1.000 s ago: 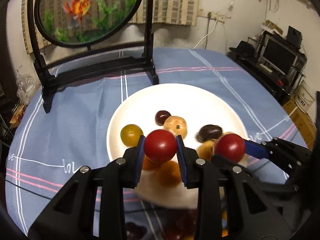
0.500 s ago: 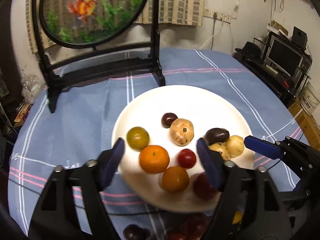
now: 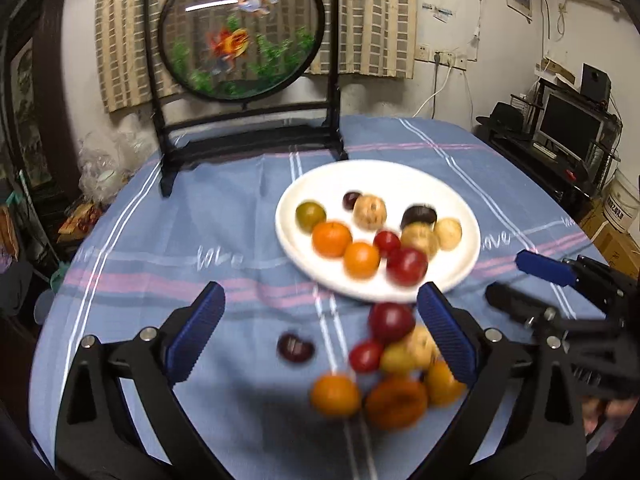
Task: Organize fruits
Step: 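Grasp the mandarin with the left tool while the right tool grasps the dark brown mottled fruit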
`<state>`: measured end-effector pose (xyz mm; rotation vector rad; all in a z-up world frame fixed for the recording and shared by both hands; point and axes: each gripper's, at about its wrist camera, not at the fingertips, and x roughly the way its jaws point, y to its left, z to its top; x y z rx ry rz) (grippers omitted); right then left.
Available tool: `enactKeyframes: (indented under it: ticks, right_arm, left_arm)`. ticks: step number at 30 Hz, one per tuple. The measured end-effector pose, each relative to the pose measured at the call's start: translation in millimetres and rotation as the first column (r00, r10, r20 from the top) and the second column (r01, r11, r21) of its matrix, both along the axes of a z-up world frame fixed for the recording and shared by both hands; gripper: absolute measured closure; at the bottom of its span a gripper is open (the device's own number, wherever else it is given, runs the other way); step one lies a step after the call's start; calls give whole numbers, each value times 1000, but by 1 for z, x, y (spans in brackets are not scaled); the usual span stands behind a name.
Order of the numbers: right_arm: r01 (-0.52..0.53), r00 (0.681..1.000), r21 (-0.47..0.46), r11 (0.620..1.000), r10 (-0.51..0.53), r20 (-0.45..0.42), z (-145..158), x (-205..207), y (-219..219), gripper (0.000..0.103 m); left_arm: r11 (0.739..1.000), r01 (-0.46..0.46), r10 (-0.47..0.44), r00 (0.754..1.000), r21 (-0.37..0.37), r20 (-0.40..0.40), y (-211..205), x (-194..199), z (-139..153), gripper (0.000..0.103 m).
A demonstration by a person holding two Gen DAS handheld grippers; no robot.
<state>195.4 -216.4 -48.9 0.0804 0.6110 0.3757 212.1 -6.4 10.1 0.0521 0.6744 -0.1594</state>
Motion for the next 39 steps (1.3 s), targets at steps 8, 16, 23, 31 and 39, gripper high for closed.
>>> enactKeyframes:
  ticks: [8, 16, 23, 31, 39]
  right_arm:
    - [42, 992, 32, 999, -38, -124, -30, -15, -17, 40]
    - [3, 986, -24, 1000, -7, -169, -43, -21, -9, 40]
    - [-8, 979, -20, 1000, 4, -204, -50, -14, -5, 40]
    - [2, 977, 10, 1000, 0, -215, -53, -4, -4, 50]
    - [-2, 964, 13, 1000, 5, -267, -61, 6, 1, 50]
  left_arm:
    - [997, -77, 74, 991, -23, -115, 30, -30, -51, 4]
    - [997, -77, 75, 993, -25, -88, 30, -41, -52, 4]
    - [997, -61, 57, 992, -38, -109, 29, -39, -52, 4]
    - [997, -49, 40, 991, -67, -126, 29, -41, -51, 4]
    - [998, -25, 19, 994, -52, -108, 23, -45, -49, 4]
